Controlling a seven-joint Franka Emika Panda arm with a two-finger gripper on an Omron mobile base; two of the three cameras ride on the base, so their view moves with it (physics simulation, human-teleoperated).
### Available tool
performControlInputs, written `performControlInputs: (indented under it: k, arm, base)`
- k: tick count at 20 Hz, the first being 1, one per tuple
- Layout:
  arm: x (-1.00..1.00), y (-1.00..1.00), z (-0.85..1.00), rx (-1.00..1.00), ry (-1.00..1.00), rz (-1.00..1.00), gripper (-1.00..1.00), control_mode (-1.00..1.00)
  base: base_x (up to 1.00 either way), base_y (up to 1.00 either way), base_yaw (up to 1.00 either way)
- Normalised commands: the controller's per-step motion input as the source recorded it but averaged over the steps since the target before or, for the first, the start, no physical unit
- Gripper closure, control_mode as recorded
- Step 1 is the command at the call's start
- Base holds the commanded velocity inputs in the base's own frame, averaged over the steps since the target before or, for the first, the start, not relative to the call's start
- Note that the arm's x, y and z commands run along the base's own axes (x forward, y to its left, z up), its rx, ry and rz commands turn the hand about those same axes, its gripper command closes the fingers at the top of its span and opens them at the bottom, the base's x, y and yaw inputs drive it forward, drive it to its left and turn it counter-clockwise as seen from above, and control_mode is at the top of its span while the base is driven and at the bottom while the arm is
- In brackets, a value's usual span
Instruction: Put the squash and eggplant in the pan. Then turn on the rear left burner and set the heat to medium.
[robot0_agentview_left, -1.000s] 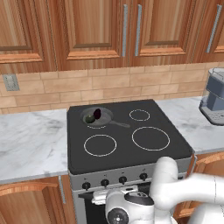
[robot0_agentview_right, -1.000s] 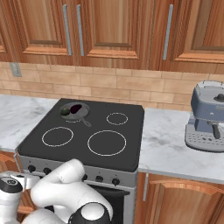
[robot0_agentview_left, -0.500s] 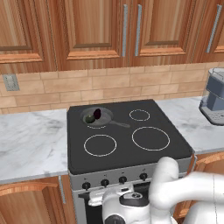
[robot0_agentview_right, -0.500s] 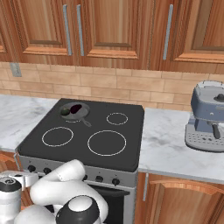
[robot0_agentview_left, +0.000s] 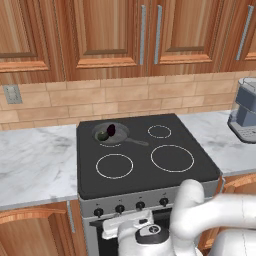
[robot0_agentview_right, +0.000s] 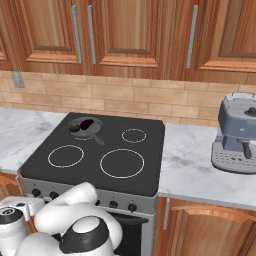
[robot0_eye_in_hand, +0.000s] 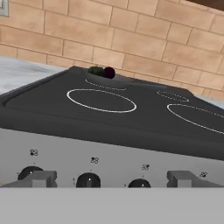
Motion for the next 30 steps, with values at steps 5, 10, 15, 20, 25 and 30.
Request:
performControlInputs:
  k: [5, 10, 15, 20, 25, 30]
  arm:
    - [0.20, -0.44, 0.00, 0.00, 0.00, 0.00, -1.00, -1.00]
    - [0.28, -0.40, 0.00, 0.00, 0.00, 0.00, -1.00, -1.00]
    - [0.33, -0.35, 0.00, 0.00, 0.00, 0.00, -1.00, -1.00]
    - [0.26, -0.32, -0.10, 0.00, 0.00, 0.00, -1.00, -1.00]
    - [0.24, -0.36, -0.21, 0.01, 0.02, 0.01, -1.00, -1.00]
    - [0.25, -0.23, -0.23, 0.03, 0.03, 0.07, -1.00, -1.00]
  base:
    - [0.00, 0.00, 0.00]
    - [0.00, 0.00, 0.00]
    - [0.00, 0.00, 0.00]
    - [0.00, 0.00, 0.00]
    - [0.00, 0.00, 0.00]
    - [0.00, 0.00, 0.00]
